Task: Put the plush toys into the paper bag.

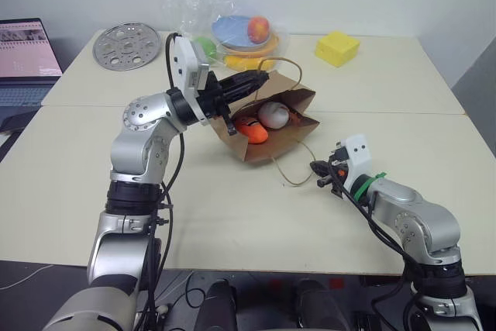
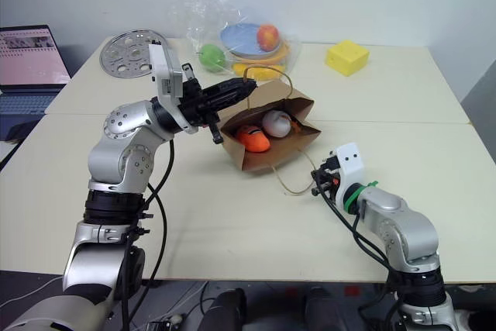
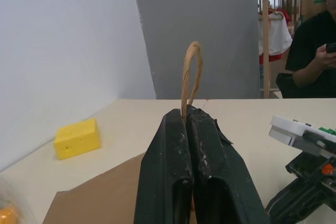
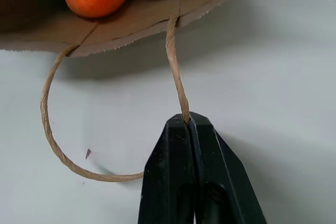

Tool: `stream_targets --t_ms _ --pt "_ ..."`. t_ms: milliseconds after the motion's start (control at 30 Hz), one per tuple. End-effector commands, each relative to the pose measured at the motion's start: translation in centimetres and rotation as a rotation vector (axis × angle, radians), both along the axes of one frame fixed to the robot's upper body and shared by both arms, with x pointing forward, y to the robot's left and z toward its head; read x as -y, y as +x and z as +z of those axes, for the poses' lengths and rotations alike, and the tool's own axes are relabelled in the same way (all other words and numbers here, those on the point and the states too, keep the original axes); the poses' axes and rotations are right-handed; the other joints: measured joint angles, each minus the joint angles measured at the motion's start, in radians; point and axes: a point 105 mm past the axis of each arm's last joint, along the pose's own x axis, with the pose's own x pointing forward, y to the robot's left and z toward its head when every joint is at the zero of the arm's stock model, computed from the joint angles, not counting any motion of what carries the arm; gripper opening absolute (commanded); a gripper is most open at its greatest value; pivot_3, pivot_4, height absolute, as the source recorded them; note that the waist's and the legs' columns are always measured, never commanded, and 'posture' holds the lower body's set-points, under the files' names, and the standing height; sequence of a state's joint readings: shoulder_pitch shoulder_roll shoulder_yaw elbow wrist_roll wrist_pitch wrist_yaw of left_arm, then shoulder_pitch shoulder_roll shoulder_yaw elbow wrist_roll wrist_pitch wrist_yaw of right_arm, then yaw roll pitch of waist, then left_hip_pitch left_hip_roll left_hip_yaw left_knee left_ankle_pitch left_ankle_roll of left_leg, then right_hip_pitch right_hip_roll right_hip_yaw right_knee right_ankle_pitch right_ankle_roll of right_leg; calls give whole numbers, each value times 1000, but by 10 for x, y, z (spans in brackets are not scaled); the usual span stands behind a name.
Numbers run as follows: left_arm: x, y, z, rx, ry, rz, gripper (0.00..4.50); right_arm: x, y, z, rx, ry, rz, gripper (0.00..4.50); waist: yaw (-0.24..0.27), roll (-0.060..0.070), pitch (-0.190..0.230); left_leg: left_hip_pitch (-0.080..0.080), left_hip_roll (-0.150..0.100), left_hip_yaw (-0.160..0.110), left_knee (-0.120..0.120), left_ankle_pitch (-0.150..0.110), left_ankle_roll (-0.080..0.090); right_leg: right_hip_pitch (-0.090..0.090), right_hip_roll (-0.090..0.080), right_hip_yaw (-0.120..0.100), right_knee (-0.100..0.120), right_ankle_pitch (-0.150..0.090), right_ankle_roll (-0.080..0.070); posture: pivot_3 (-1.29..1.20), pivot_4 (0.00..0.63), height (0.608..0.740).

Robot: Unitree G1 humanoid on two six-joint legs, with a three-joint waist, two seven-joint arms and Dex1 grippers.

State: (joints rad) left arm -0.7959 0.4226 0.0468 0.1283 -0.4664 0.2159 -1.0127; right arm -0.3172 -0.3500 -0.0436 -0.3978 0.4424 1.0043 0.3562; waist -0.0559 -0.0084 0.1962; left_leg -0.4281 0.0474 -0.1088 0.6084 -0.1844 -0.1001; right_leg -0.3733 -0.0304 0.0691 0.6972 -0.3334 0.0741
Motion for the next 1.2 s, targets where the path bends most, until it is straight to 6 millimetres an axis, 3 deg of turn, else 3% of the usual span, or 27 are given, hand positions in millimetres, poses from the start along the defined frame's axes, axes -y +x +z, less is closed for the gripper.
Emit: stream_targets --t_ms 33,67,200,367,800,967,1000,1100,1200 --pt "-12 -4 15 39 3 18 0 -8 -8 82 183 191 129 20 -3 1 1 0 0 0 0 0 0 0 0 0 0 0 0 0 150 740" --pt "-15 -4 18 25 2 15 0 -10 -8 106 234 223 151 20 -6 1 1 0 0 1 0 0 0 -1 0 1 0 0 0 0 150 740" --pt "-15 -8 27 -40 -6 -39 0 -19 0 150 297 287 159 20 -6 0 0 2 1 -2 -1 0 0 1 1 -2 1 0 0 0 150 740" --pt "-11 -14 29 -87 6 -96 0 -35 3 172 312 341 190 20 -1 1 1 0 1 -1 -1 0 0 0 0 -1 0 0 -1 0 150 740" --pt "-6 -22 -4 -157 52 -86 0 -43 16 126 221 263 107 20 -2 1 1 -1 1 -1 -1 0 0 -2 1 -1 1 0 -1 0 150 740" --pt "-13 -22 -9 -181 65 -73 0 -43 17 124 233 237 102 20 -2 1 1 -1 1 -1 -1 0 0 -2 1 -1 1 0 -1 0 150 740" --pt "-17 -21 -5 -164 51 -50 216 -42 15 126 234 239 113 5 -1 1 1 -1 1 -1 -1 0 0 -2 1 -1 1 0 -1 0 150 740" --pt "-24 -25 -3 -188 73 -78 939 -41 2 134 228 254 202 623 -1 1 1 -1 1 -1 -1 0 0 -2 1 -1 1 0 -1 0 150 740" --pt "-34 -30 -1 -186 113 -72 1843 -37 -5 138 226 201 245 1679 -2 1 1 -1 1 -1 -1 0 0 -2 1 -1 0 0 -1 0 150 740"
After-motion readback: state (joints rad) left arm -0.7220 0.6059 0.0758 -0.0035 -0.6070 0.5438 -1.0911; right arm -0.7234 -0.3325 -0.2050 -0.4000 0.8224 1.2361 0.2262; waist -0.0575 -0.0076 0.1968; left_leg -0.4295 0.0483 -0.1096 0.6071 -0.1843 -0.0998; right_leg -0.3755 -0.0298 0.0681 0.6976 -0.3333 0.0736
